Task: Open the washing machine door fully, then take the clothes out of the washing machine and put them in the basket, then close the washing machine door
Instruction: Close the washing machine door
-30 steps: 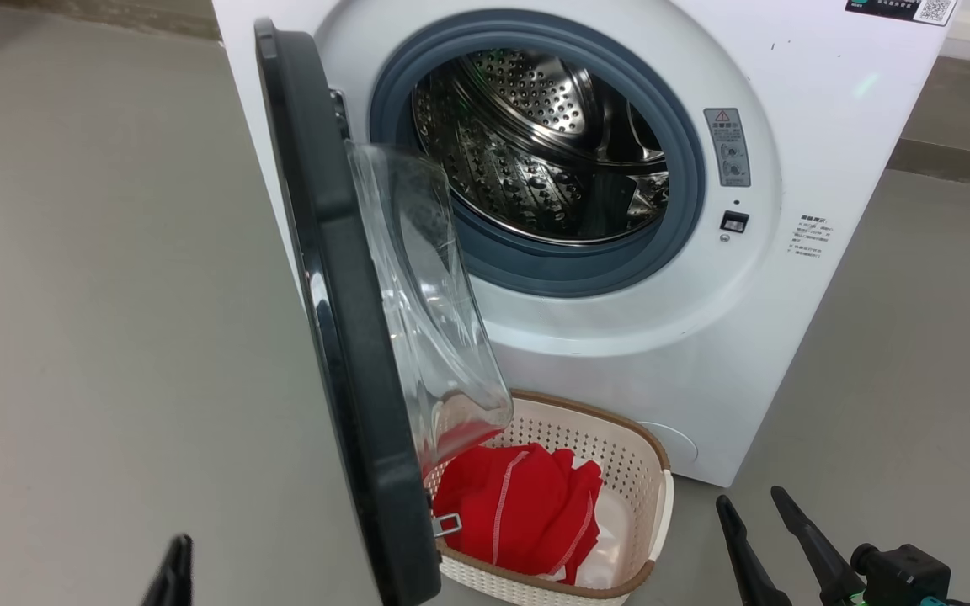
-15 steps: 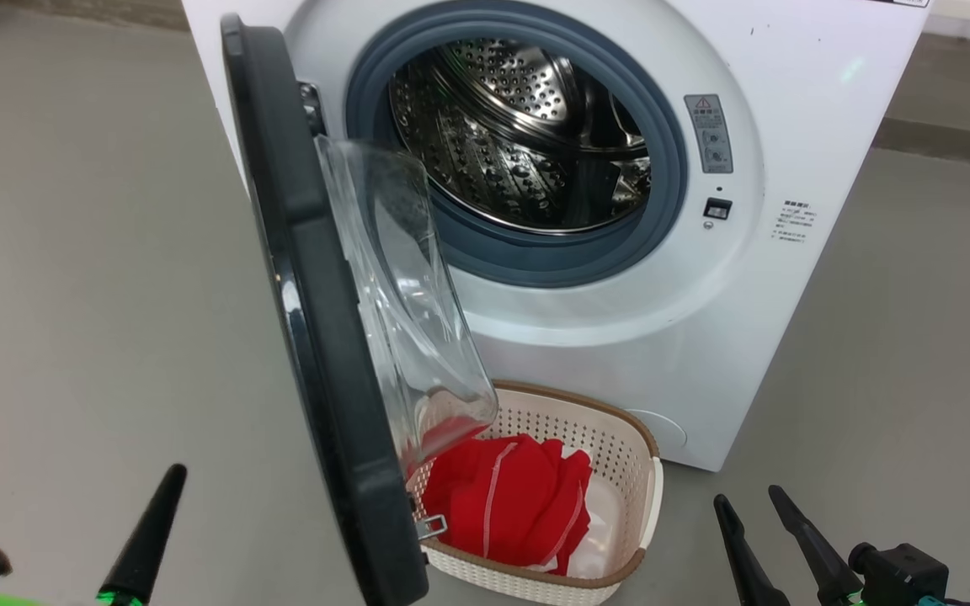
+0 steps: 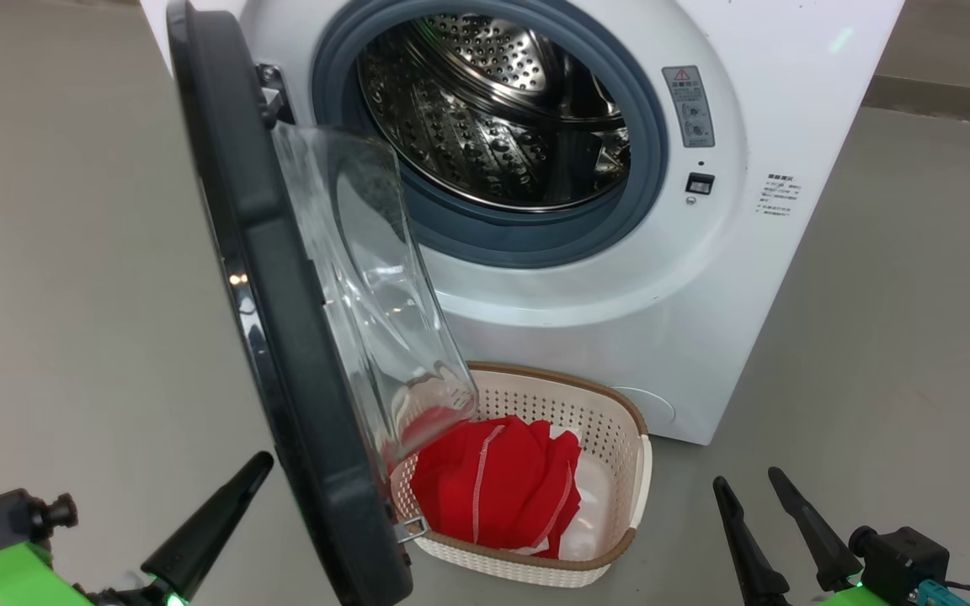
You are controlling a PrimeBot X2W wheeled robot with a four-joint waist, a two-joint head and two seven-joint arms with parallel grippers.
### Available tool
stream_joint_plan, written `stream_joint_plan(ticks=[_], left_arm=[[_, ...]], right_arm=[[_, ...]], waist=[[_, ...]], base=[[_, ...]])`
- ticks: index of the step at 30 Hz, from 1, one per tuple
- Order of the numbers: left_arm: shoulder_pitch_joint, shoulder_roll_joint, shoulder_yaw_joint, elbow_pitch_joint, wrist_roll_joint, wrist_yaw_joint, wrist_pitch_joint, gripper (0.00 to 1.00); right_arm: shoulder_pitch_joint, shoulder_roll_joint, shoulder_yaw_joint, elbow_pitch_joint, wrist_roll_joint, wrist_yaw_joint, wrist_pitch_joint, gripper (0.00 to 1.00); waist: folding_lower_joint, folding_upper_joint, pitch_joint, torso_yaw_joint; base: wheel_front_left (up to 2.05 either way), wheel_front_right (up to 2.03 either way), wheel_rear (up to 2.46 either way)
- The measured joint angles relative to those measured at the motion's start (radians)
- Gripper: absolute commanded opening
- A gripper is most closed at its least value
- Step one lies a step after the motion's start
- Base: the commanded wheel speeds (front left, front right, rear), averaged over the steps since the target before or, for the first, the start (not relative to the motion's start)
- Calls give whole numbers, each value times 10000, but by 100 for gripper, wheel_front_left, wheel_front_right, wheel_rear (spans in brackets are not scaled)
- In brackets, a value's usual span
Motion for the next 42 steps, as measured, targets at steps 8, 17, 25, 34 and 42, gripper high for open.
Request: stream_joint_plan(ticks=[8, 17, 25, 34, 42], left_arm=[[-226, -880, 579, 69, 395, 2, 1068, 0], [-582, -1668, 918, 79, 949, 4, 1806, 0], [-1126, -2148, 922, 251, 1271, 4, 2057, 0], [-2080, -2558, 867, 556, 1781, 4, 2048, 0], [-3103, -2660, 583, 982, 2100, 6, 1465, 0]], right_arm=[[-110, -13, 48, 0, 0, 0, 0, 100], [-156, -40, 59, -2, 0, 0, 0, 100], [-372, -44, 56, -29, -2, 0, 0, 100], [-760, -36, -79, -104, -15, 0, 0, 100], [-1141, -13, -203, -159, -27, 0, -2, 100]], waist=[[0, 0, 106, -187], [0, 0, 241, -472], [0, 0, 447, -786], [0, 0, 911, -1394], [0, 0, 1359, -1961]], base=[[0, 0, 0], [0, 0, 0], [0, 0, 0], [0, 0, 0], [0, 0, 0]])
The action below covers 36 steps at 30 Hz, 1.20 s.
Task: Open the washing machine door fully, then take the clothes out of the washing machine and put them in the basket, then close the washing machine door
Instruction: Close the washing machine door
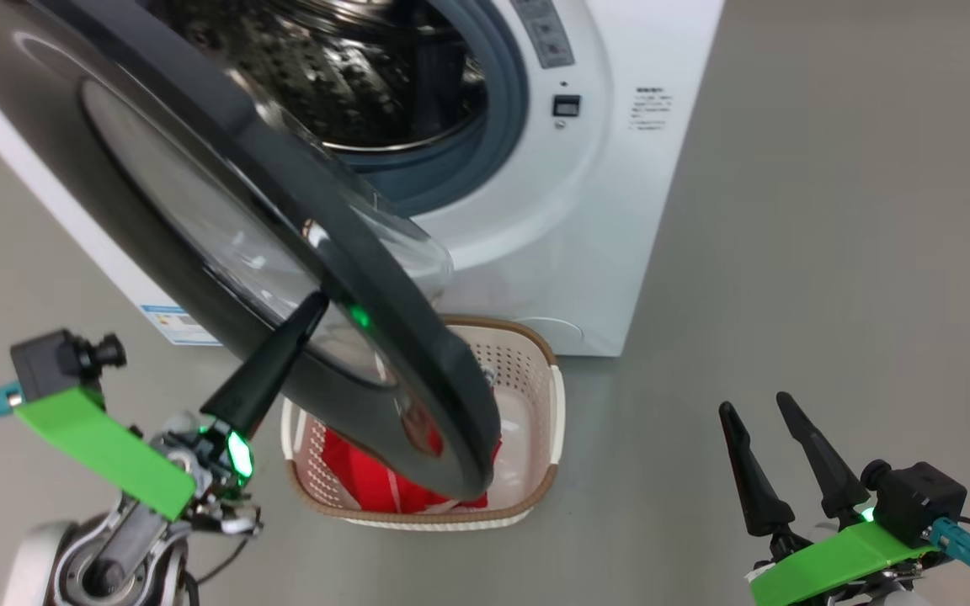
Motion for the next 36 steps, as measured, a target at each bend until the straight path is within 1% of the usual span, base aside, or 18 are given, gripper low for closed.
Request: stream_joint_plan(ticks=[3, 9, 16, 25, 36], left_arm=[[-389, 6, -121, 169, 201, 0, -267, 0], [-1113, 79, -318, 437, 215, 0, -704, 0], [-1920, 334, -575, 871, 232, 0, -1145, 0], [-2921, 635, -859, 1450, 332, 0, -2111, 0], [-4153, 976, -1292, 2541, 477, 0, -3427, 0]], right_arm=[[-82, 10, -31, -23, -2, 0, 0, 100], [-411, 33, -81, -59, -61, 0, 0, 100], [-585, 109, -104, -77, -61, 0, 0, 100], [-816, 240, -157, -136, -61, 0, 0, 100], [-1059, 299, -102, -146, -61, 0, 0, 100]], waist=[[0, 0, 180, -211], [0, 0, 560, -623], [0, 0, 954, -1083], [0, 0, 1376, -1530], [0, 0, 1678, -1953]], base=[[0, 0, 0], [0, 0, 0], [0, 0, 0], [0, 0, 0], [0, 0, 0]])
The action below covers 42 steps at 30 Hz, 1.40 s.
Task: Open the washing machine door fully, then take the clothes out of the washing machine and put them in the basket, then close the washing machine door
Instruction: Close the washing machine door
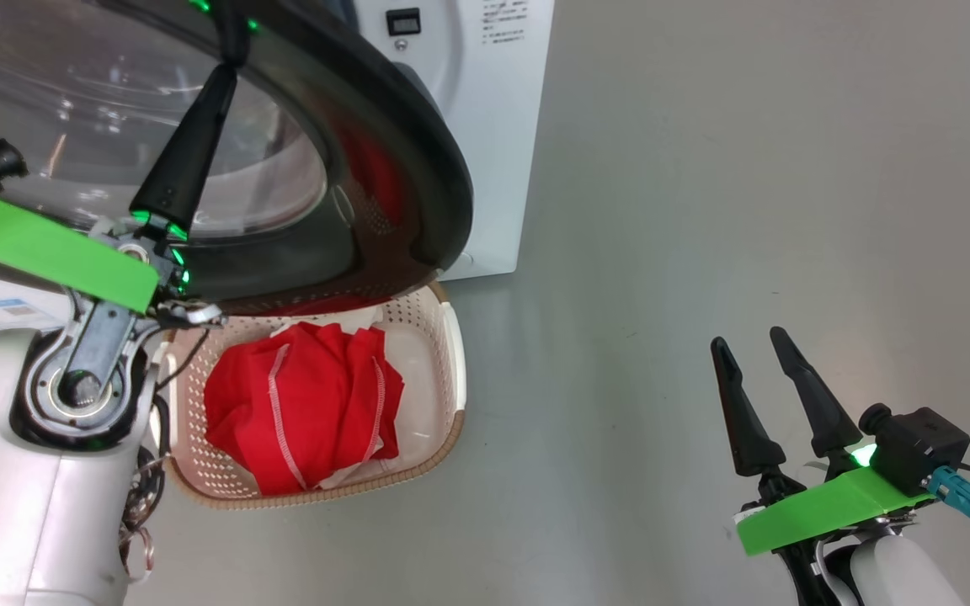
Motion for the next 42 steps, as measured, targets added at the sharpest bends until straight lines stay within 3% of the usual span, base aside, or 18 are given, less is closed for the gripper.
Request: stream_joint_plan(ticks=[9, 27, 38, 42], left_arm=[[109, 359, -522, 92, -128, -2, -510, 0], [4052, 635, -1183, -617, -345, -2, -2251, 0], [5918, 1446, -1879, -750, 134, -2, -3471, 0], [6427, 1687, -2080, -692, 385, -2, -4015, 19]], right_arm=[[23, 29, -29, 31, 0, 0, 0, 100], [1152, -280, -326, 138, -10, 0, 0, 100], [1910, -303, -477, 146, -10, 0, 0, 100], [2095, -316, -510, 140, -8, 0, 0, 100]], waist=[[0, 0, -281, -94], [0, 0, -1562, 681], [0, 0, -2365, 1097], [0, 0, -2578, 1174]], base=[[0, 0, 0], [0, 0, 0], [0, 0, 0], [0, 0, 0]])
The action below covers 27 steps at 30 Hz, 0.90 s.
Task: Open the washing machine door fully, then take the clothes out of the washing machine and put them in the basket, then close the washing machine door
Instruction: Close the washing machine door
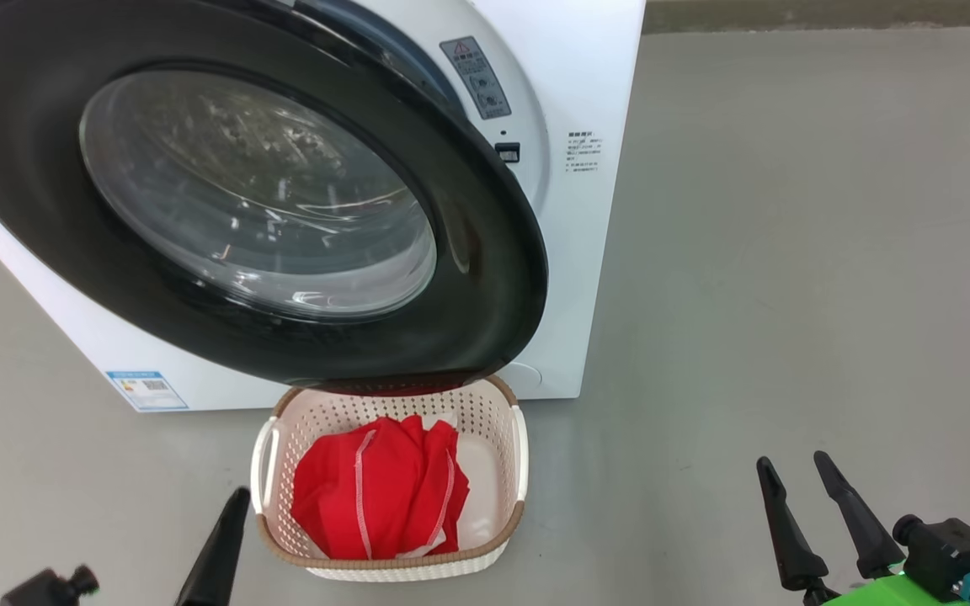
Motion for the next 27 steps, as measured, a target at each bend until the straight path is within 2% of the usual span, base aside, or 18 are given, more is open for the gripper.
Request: stream_joint_plan(ticks=[5, 6, 7, 8, 10, 11, 12, 14, 27], left_arm=[[425, 234, -132, 364, 709, 0, -336, 47], [496, 226, -111, 428, 823, 0, -347, 62], [546, 196, -21, 522, 986, 0, -347, 87], [600, 134, 213, 585, 1279, 0, -349, 100], [746, 40, 880, 809, 2800, 0, -349, 100], [746, 40, 880, 809, 2800, 0, -349, 100], [861, -238, 1283, 821, 3684, -2, -349, 100], [975, -596, 1676, 800, 4447, -2, -349, 100], [1548, -1969, 4038, 109, 11108, -6, -349, 100]], right_arm=[[221, -15, -92, -13, 0, 0, 2, 100], [265, -17, -98, -12, 0, 0, 0, 100], [287, -23, -111, -12, 0, 0, 0, 100], [301, -27, -130, -19, 0, 0, 0, 100], [453, -35, -215, -40, 0, 0, 0, 100], [453, -35, -215, -40, 0, 0, 0, 100], [481, -33, -288, -48, 0, 0, 0, 100], [482, -42, -360, -81, 0, 0, 0, 100], [647, -48, -456, -178, 0, 0, 0, 100]], waist=[[0, 0, -149, 7], [0, 0, -169, -1], [0, 0, -187, -9], [0, 0, -206, -14], [0, 0, -249, -24], [0, 0, -249, -24], [0, 0, -275, -29], [0, 0, -291, -26], [0, 0, -404, 16]], base=[[0, 0, 0], [0, 0, 0], [0, 0, 0], [0, 0, 0], [0, 0, 0], [0, 0, 0], [0, 0, 0], [0, 0, 0], [0, 0, 0]])
